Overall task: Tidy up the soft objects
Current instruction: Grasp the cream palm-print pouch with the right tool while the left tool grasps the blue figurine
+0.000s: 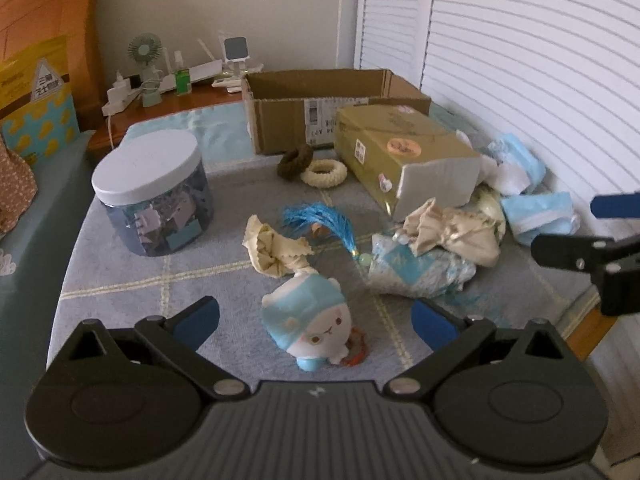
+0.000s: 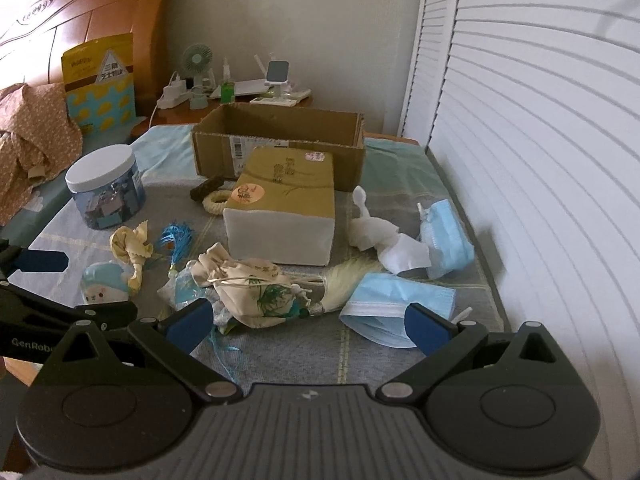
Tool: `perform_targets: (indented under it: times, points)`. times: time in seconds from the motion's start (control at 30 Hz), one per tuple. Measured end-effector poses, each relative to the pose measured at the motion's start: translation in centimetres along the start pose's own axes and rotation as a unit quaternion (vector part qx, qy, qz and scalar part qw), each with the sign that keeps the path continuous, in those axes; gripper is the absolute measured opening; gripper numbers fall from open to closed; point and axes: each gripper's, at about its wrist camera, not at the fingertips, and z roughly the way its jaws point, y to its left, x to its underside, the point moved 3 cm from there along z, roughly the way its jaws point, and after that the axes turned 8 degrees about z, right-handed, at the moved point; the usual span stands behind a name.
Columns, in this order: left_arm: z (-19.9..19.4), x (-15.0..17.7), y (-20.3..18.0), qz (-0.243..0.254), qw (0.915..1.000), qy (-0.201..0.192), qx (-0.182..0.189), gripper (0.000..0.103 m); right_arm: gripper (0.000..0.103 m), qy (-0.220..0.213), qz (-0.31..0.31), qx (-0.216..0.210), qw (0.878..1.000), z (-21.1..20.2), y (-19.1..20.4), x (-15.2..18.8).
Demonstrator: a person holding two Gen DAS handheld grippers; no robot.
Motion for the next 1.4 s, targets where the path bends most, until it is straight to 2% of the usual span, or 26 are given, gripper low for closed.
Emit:
perform_targets:
  times: [0.1, 0.2, 0.4, 0.47, 0.57, 0.63, 0.8, 0.87, 1.0, 1.13, 1.4]
  points:
    - [0.4, 0.3, 0.1, 0.009, 1.0000, 0.001, -0.001, 0.099, 0.103, 0.001, 0.000, -0.009, 1.000, 0.7, 0.0, 0.1]
    - [0.7, 0.4, 0.2, 0.011, 0.9999, 0.000, -0.001, 0.093, 0.103, 0.008, -0.004, -0.019, 1.000, 1.5, 0.3, 0.0]
    - [1.5, 0.6, 0.4, 0.009, 0.9999, 0.006, 0.008, 0.091, 0.103, 0.012, -0.017, -0.054, 0.998, 3.1, 1.4, -0.4]
    - [1.7, 0.6, 0.5, 0.009, 0.9999, 0.008, 0.008, 0.086, 0.103, 0.012, -0.023, -0.062, 0.998, 3.7, 1.8, -0.5]
    - [2.0, 0.7, 0.7, 0.003, 0.9999, 0.011, 0.013, 0.083, 0.096, 0.021, -0.026, -0.069, 0.997, 4.8, 2.3, -0.7]
    - [2.0, 0.7, 0.8, 0.001, 0.9998, 0.012, 0.013, 0.082, 0.088, 0.031, -0.027, -0.075, 0.996, 5.5, 2.4, -0.8]
    - [2.2, 0.7, 1.0, 0.001, 0.9998, 0.013, 0.018, 0.079, 0.084, 0.037, -0.025, -0.077, 0.996, 6.5, 2.4, -1.0]
    - [2.3, 0.8, 1.1, -0.001, 0.9997, 0.016, 0.018, 0.073, 0.081, 0.041, -0.019, -0.080, 0.996, 6.8, 2.2, -1.1]
    - [2.4, 0.8, 1.2, 0.002, 0.9996, 0.018, 0.022, 0.068, 0.069, 0.052, -0.016, -0.087, 0.995, 7.1, 2.1, -1.0]
    - [2.2, 0.6, 1.0, 0.009, 0.9994, 0.015, 0.031, 0.054, 0.065, 0.046, -0.023, -0.085, 0.995, 6.6, 2.3, -1.1]
    - [1.7, 0.3, 0.7, 0.031, 0.9988, 0.012, 0.035, 0.053, 0.062, 0.049, -0.039, -0.084, 0.994, 6.2, 2.4, -1.2]
